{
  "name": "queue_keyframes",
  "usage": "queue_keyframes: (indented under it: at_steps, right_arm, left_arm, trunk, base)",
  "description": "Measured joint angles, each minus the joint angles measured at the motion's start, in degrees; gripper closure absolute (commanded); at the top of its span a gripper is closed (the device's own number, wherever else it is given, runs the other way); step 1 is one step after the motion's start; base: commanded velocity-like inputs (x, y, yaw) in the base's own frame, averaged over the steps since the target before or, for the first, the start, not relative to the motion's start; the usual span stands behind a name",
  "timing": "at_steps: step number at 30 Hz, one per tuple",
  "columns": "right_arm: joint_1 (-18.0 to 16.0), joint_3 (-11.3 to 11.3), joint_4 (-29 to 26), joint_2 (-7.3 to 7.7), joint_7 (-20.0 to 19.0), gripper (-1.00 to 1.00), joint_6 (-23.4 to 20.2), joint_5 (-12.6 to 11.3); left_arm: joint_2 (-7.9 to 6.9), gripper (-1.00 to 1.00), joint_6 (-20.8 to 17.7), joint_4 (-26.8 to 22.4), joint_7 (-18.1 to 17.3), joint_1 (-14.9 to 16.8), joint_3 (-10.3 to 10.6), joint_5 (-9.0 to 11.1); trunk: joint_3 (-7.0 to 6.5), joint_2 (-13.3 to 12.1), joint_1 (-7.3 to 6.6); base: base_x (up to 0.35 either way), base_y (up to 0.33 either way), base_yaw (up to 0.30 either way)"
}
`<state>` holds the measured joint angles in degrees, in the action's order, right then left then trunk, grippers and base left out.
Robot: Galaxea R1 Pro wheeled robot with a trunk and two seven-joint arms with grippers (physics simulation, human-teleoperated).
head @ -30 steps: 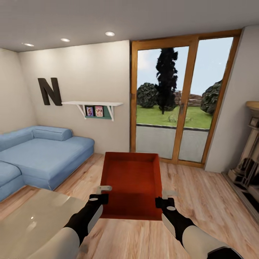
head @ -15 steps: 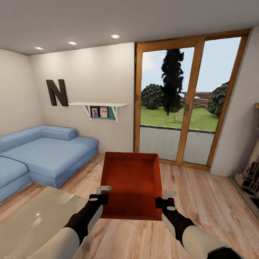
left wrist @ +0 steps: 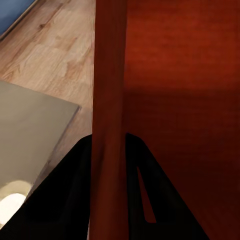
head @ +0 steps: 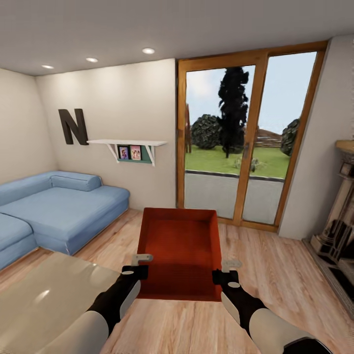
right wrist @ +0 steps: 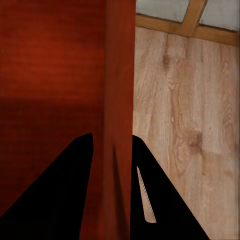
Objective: Move the two storage containers from the living room to the garage. In the garage, place one container on the floor and stack the other container on top of it (either order is fine).
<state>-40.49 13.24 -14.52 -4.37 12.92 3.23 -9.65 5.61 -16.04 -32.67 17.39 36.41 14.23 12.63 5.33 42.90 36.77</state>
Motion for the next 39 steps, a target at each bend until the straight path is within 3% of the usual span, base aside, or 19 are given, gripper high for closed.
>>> queue_keyframes:
  at_steps: [13, 39]
  right_arm:
    - [0.0, 0.0, 0.0, -0.01, 0.0, 1.00, 0.0, 0.0]
    - [0.0, 0.0, 0.0, -0.01, 0.0, 1.00, 0.0, 0.0]
  left_arm:
    - [0.00, 1.00, 0.0, 0.0, 0.0, 0.0, 0.0, 0.0]
    - [0.01, 1.00, 0.0, 0.0, 0.0, 0.0, -0.1, -0.1]
  trunk:
    - [0.00, 0.0, 0.00]
    - [0.00, 0.0, 0.00]
  base:
    - [-0.084, -0.316, 0.017]
    - [-0.084, -0.316, 0.260]
